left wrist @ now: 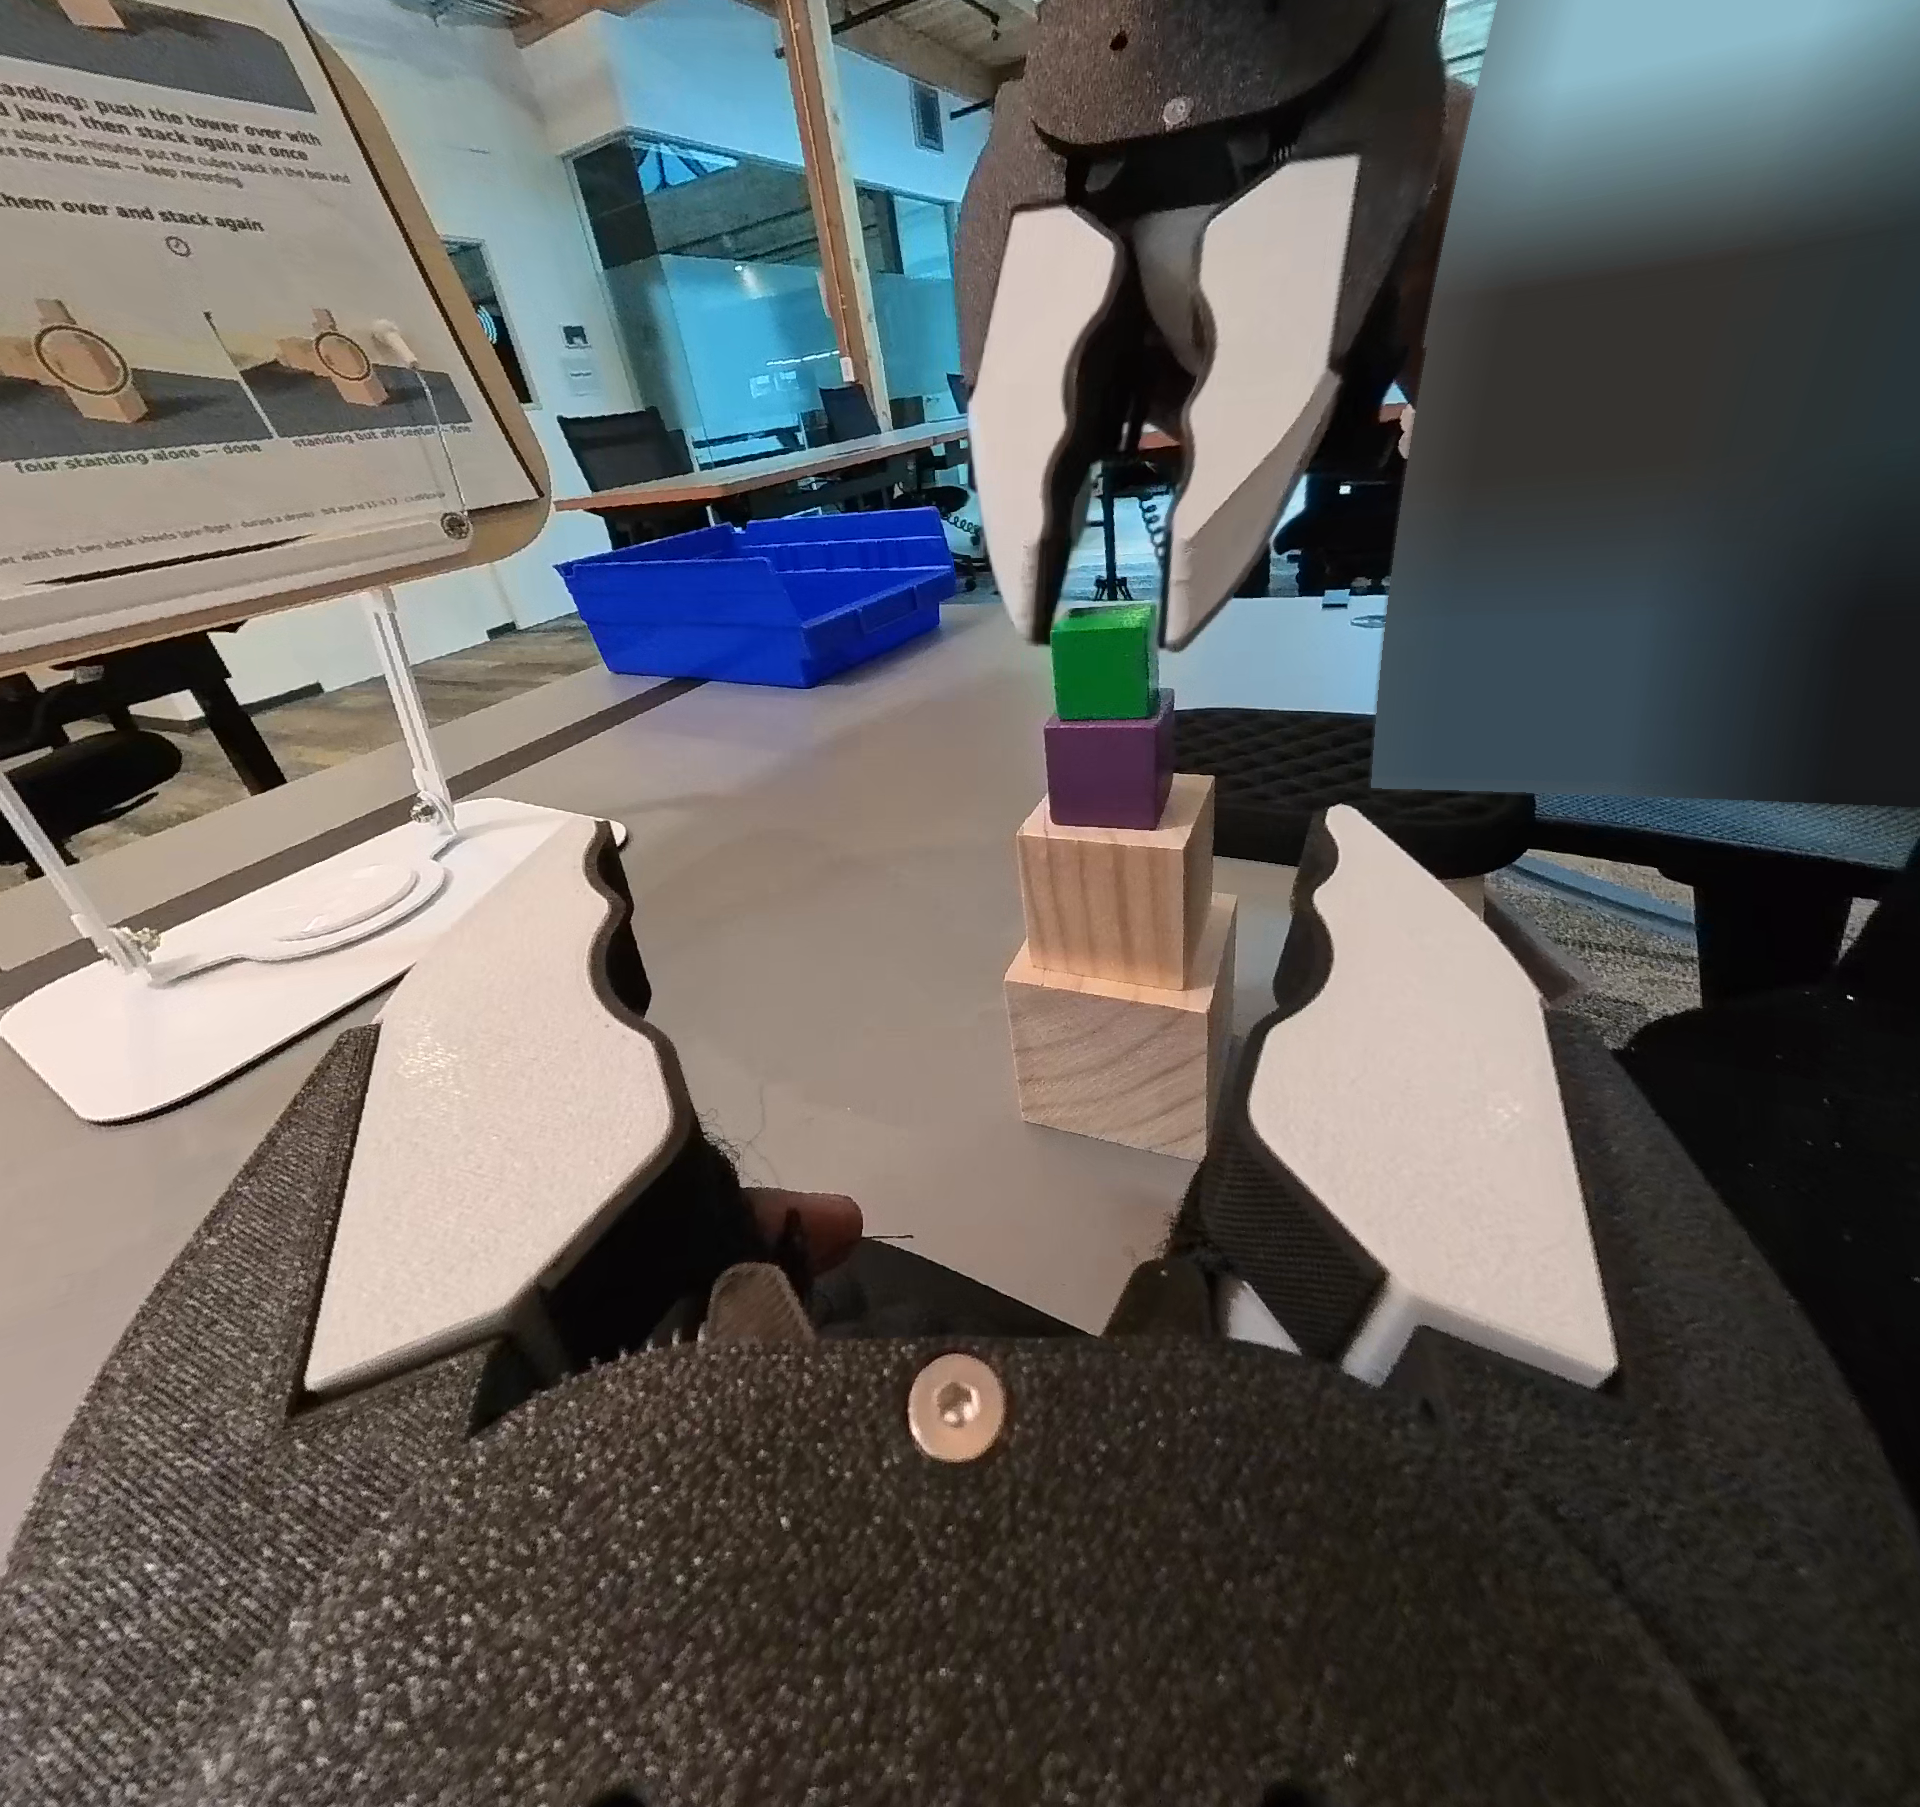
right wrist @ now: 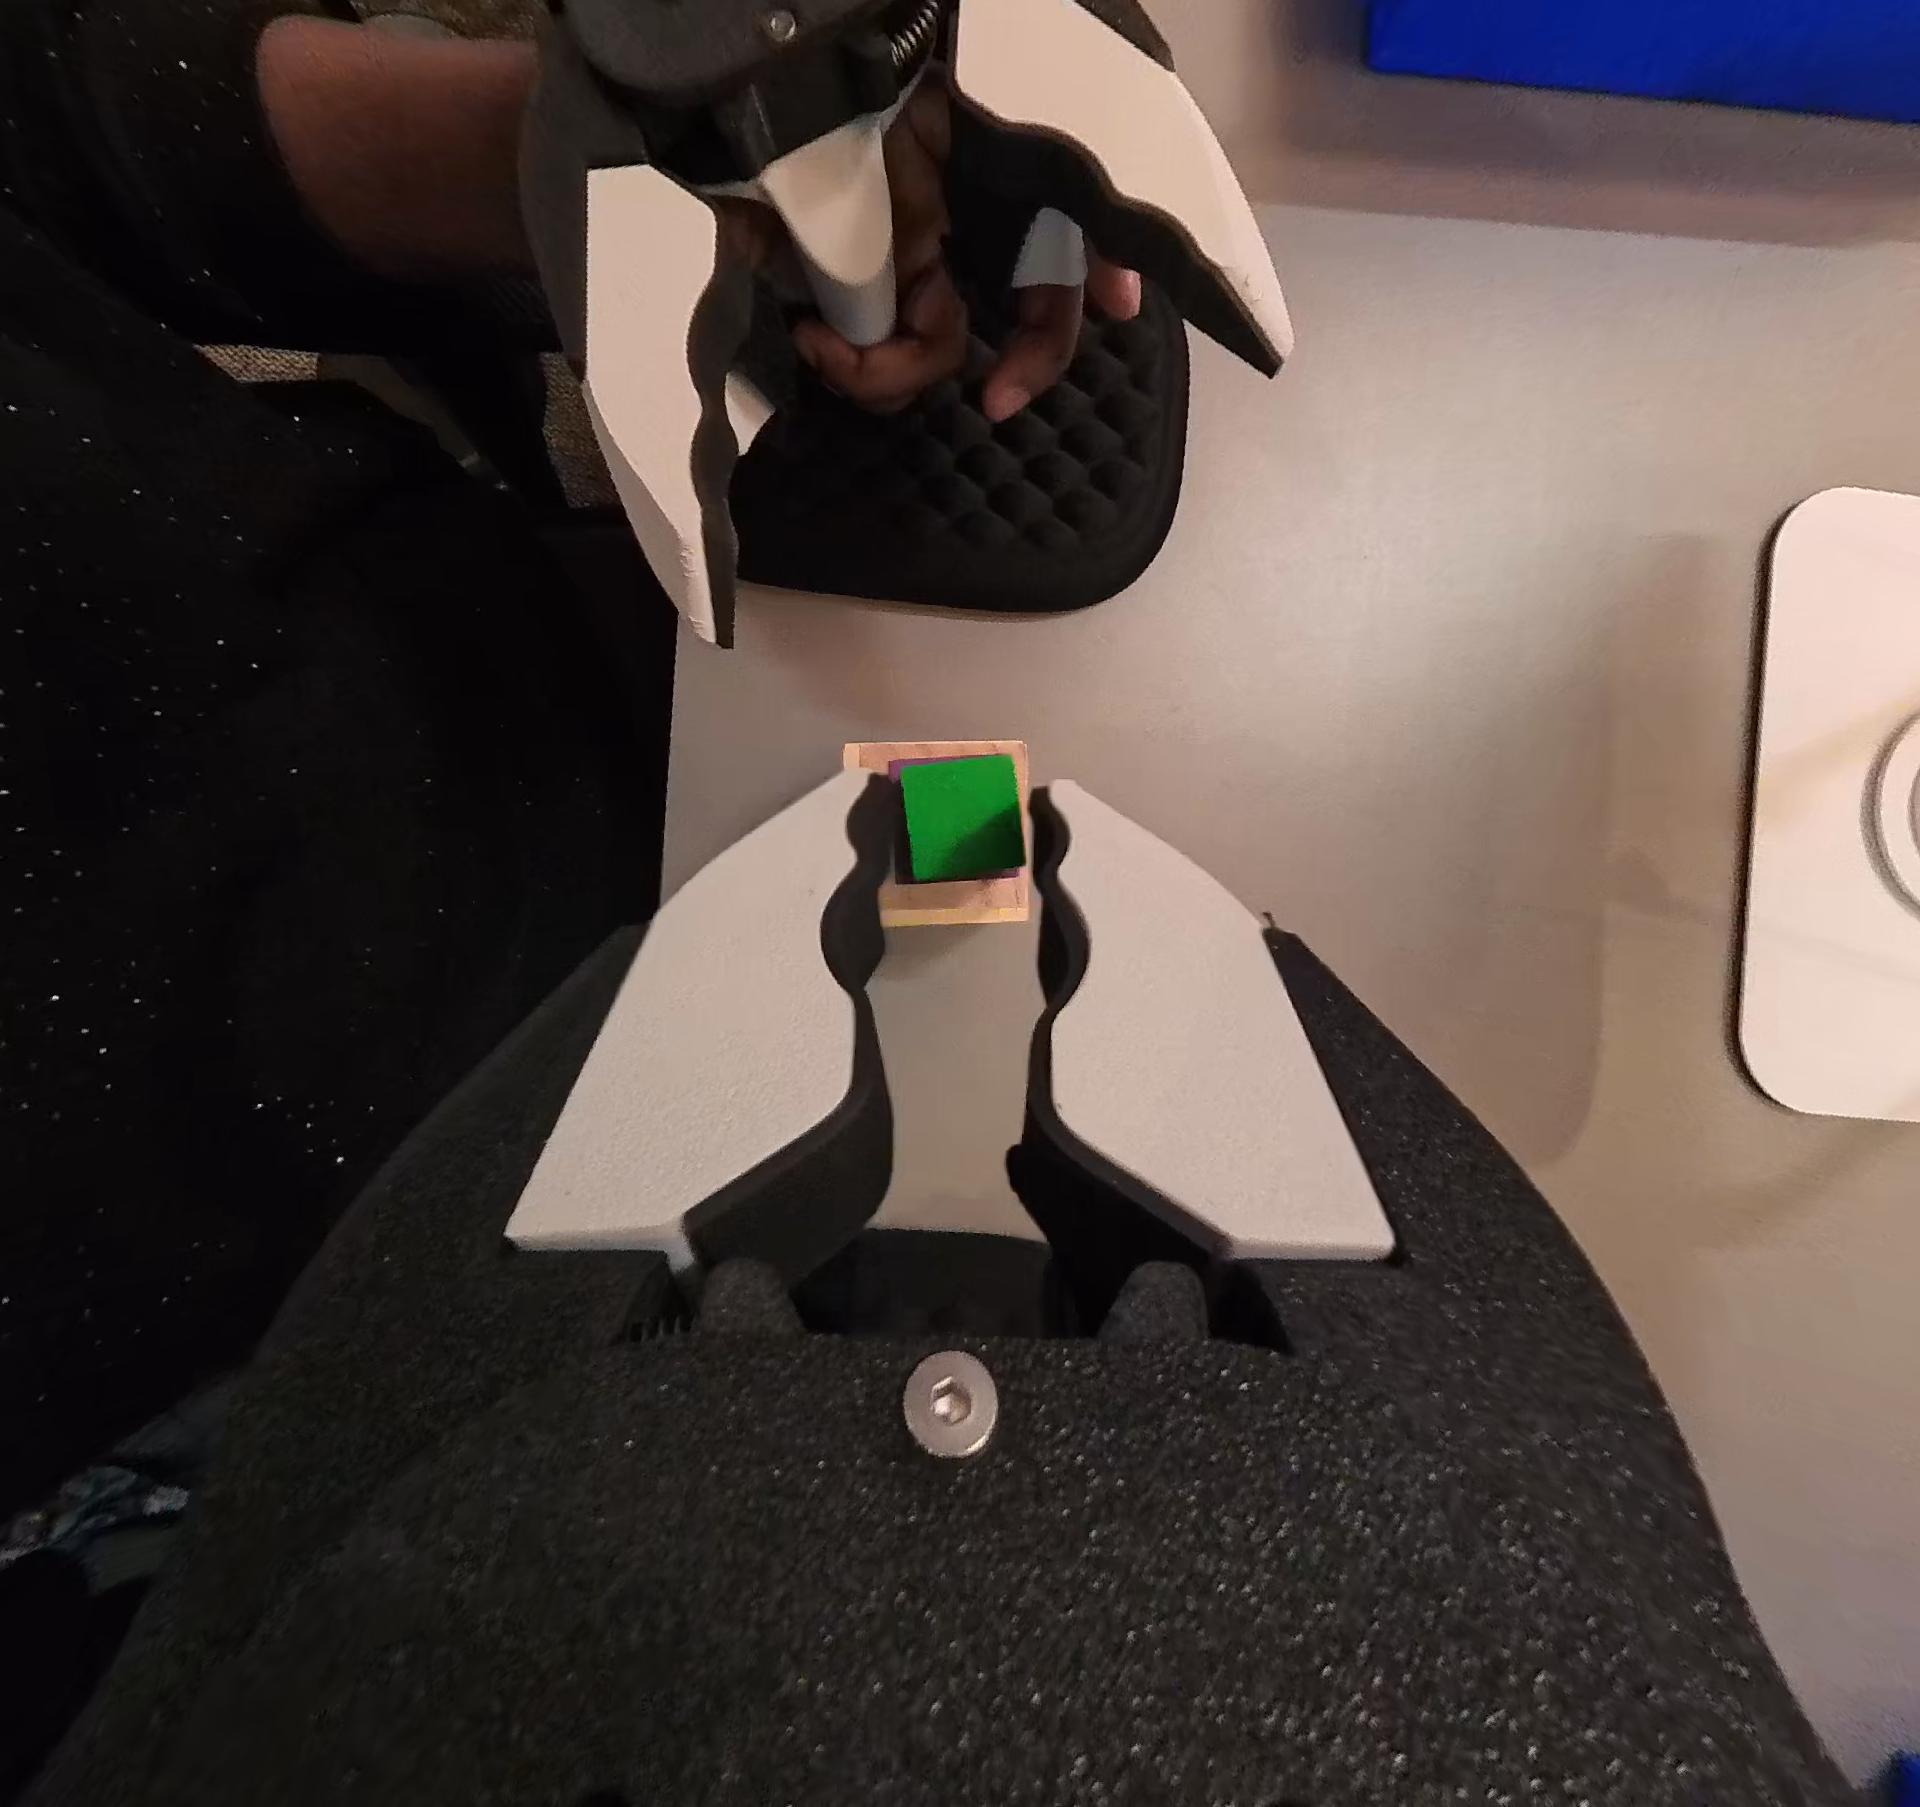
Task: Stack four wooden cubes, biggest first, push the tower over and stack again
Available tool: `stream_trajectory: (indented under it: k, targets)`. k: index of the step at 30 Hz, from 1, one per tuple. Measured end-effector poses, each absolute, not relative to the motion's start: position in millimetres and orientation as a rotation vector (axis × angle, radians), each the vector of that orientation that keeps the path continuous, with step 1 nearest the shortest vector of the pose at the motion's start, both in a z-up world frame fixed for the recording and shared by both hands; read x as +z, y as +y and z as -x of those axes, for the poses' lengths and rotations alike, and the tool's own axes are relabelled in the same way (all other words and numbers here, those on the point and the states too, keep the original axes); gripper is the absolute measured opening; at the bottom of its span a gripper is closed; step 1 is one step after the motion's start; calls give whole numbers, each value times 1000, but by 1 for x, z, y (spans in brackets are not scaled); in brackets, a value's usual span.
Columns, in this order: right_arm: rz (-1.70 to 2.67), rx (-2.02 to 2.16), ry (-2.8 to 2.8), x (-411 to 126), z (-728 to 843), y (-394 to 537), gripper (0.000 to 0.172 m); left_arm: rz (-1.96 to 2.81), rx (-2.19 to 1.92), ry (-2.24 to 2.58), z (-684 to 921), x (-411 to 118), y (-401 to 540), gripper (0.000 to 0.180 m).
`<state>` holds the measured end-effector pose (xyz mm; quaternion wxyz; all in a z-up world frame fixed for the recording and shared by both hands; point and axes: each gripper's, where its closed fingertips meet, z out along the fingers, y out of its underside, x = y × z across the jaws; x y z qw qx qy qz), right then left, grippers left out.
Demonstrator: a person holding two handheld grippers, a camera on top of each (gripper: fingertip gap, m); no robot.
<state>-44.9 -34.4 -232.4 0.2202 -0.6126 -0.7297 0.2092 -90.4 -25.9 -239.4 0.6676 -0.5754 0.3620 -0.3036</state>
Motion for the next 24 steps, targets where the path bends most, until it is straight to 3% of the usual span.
stream_trajectory:
  k: [15,24]
  targets:
    - [1472,837,-1331,-195,7,-4,122,1303,-684,813,90,-240,-25,117]
    - [1468,915,-1167,-247,-28,0,126,1303,-681,806,91,-239,-25,115]
